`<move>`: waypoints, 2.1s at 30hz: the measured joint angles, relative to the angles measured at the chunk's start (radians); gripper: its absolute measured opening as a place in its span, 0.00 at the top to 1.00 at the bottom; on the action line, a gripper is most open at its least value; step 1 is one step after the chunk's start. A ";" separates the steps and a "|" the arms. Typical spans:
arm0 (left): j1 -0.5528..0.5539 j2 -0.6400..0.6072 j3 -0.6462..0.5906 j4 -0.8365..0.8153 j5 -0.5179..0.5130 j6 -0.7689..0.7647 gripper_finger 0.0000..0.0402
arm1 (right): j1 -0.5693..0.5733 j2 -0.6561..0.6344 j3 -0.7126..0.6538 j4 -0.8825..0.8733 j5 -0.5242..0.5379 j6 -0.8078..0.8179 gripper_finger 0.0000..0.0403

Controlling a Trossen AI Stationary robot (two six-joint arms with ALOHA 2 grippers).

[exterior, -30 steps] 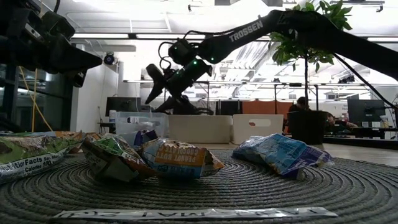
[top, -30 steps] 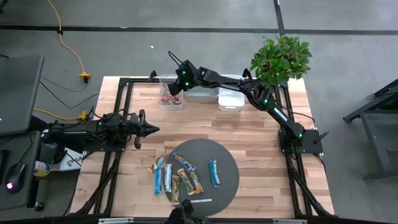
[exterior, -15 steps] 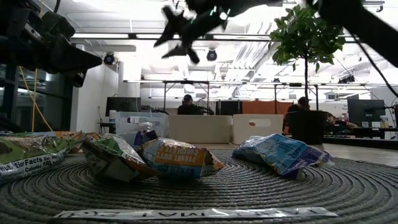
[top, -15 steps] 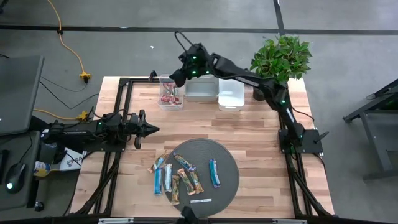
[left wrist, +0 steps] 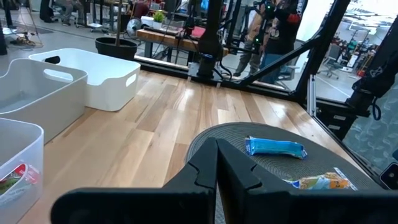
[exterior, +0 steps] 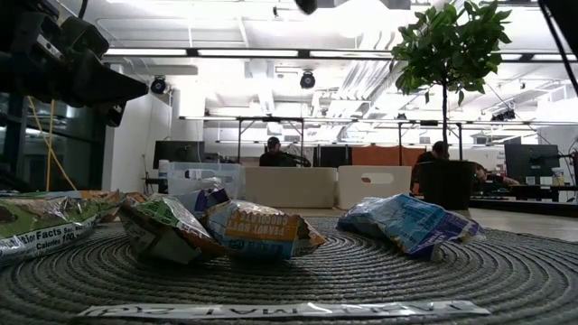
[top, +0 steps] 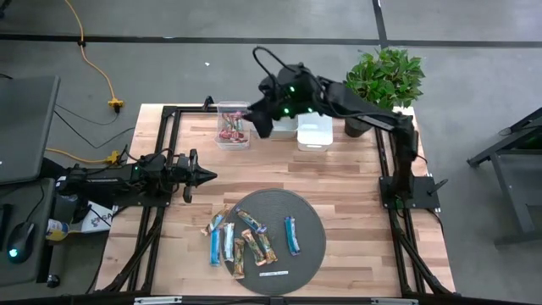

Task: Pick and place Granola Bars by type
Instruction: Put the blue granola bar into the gray bin

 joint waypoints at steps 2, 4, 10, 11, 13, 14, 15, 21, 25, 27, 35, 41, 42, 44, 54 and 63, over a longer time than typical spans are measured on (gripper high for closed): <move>0.000 0.000 0.000 0.000 -0.001 0.000 1.00 | 0.039 -0.022 0.000 -0.048 0.048 0.011 0.52; 0.000 0.000 0.000 0.000 -0.002 0.000 1.00 | 0.078 -0.040 0.000 -0.098 0.097 0.034 0.52; 0.000 0.000 0.000 -0.001 -0.004 0.000 1.00 | 0.192 -0.052 0.000 -0.233 0.244 0.180 0.52; 0.000 0.000 0.000 -0.001 -0.004 0.000 1.00 | 0.210 -0.051 0.000 -0.258 0.264 0.216 0.52; 0.000 0.000 0.000 -0.001 -0.004 0.000 1.00 | 0.246 -0.046 0.000 -0.303 0.305 0.302 0.52; 0.000 0.000 0.000 -0.001 -0.004 0.000 1.00 | 0.263 -0.045 0.000 -0.330 0.324 0.342 0.52; 0.000 0.000 0.000 -0.001 -0.004 0.000 1.00 | 0.282 -0.043 -0.002 -0.355 0.350 0.386 0.52; 0.000 0.000 0.000 -0.001 -0.004 0.000 1.00 | 0.385 -0.047 -0.103 -0.364 0.456 0.619 0.52; 0.000 0.000 0.000 -0.002 -0.004 0.000 1.00 | 0.439 -0.049 -0.225 -0.350 0.447 0.757 0.52; 0.000 0.000 0.000 -0.002 -0.004 0.000 1.00 | 0.463 -0.048 -0.299 -0.341 0.434 0.823 0.52; 0.000 0.000 0.000 -0.002 -0.004 0.000 1.00 | 0.521 -0.048 -0.582 -0.224 0.303 1.059 0.52; 0.000 0.000 0.000 -0.002 -0.004 0.000 1.00 | 0.528 -0.048 -0.738 -0.102 0.215 1.138 0.52; 0.000 0.000 0.000 -0.002 -0.004 0.000 1.00 | 0.528 -0.048 -0.756 -0.093 0.205 1.142 0.52; 0.000 0.000 0.000 -0.002 -0.004 0.000 1.00 | 0.528 -0.048 -0.785 -0.061 0.190 1.143 0.52; 0.000 0.000 0.000 -0.002 -0.004 0.000 1.00 | 0.545 -0.048 -0.823 -0.022 0.108 1.174 0.52; 0.000 0.000 0.000 -0.002 -0.004 0.000 1.00 | 0.619 -0.048 -0.823 0.025 0.106 1.260 0.52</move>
